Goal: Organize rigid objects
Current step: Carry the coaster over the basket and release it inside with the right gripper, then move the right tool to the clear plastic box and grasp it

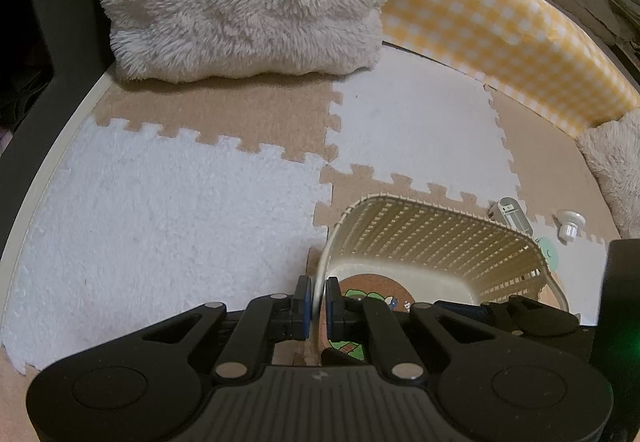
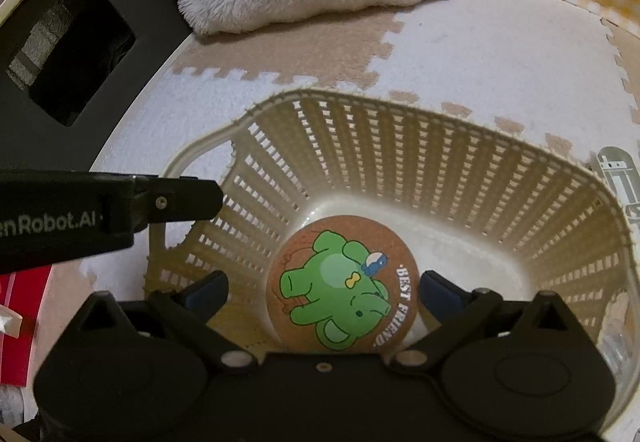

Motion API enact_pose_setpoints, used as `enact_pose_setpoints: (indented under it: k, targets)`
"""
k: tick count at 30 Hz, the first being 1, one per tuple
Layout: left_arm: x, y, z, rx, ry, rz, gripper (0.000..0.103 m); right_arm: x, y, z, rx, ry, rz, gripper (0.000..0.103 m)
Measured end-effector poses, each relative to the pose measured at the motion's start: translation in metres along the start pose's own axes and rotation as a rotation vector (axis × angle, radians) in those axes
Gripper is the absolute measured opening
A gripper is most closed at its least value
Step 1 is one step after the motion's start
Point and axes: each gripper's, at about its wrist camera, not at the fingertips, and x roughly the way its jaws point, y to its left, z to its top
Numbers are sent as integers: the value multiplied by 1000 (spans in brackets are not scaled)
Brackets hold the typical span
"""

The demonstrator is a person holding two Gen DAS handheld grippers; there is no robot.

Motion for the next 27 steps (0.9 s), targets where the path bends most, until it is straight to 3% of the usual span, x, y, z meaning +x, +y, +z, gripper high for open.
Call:
enact_pose_setpoints:
  k: [6, 15, 20, 27]
  targets:
    - [0, -1, -1, 11, 2, 6, 7, -25, -2, -2, -16, -40, -10, 103]
    - [1, -2, -1, 18, 1, 12, 7, -95, -9, -9, -33, -154, 12, 103]
    - [1, -2, -2, 22, 2, 15, 7, -142, -22, -14, -23, -250, 19, 103]
    - [1, -2, -1, 28, 2, 18, 7, -192, -62, -27, 89, -408, -50, 103]
